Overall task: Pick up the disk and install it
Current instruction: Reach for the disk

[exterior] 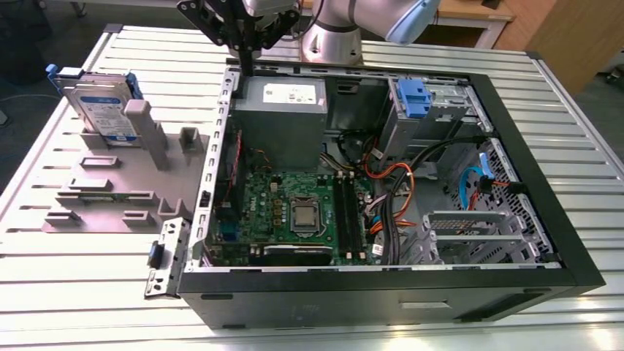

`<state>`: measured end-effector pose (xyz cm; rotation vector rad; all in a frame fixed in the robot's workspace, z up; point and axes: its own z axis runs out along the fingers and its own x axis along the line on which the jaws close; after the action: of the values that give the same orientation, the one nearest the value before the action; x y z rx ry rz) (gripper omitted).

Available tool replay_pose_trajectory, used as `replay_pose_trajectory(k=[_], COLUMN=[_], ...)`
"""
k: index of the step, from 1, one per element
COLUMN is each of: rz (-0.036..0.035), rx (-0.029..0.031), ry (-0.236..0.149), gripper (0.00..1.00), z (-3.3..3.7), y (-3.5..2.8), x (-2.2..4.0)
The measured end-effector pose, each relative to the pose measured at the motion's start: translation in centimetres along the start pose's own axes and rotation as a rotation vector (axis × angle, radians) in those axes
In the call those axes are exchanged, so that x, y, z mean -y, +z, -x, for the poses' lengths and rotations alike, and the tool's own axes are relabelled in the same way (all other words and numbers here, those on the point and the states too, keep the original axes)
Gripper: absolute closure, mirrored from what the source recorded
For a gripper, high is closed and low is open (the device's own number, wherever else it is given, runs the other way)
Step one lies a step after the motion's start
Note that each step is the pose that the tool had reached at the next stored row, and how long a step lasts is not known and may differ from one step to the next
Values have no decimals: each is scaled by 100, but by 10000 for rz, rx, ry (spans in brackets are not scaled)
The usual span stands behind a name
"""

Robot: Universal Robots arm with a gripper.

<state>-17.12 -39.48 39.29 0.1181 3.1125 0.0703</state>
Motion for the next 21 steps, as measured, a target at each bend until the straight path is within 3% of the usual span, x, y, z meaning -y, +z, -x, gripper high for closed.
replay_pose_trajectory(k=[21], rz=[-1], rx=[-1], ry=[-1], gripper=[89], z=[-62], y=[-2], x=[5])
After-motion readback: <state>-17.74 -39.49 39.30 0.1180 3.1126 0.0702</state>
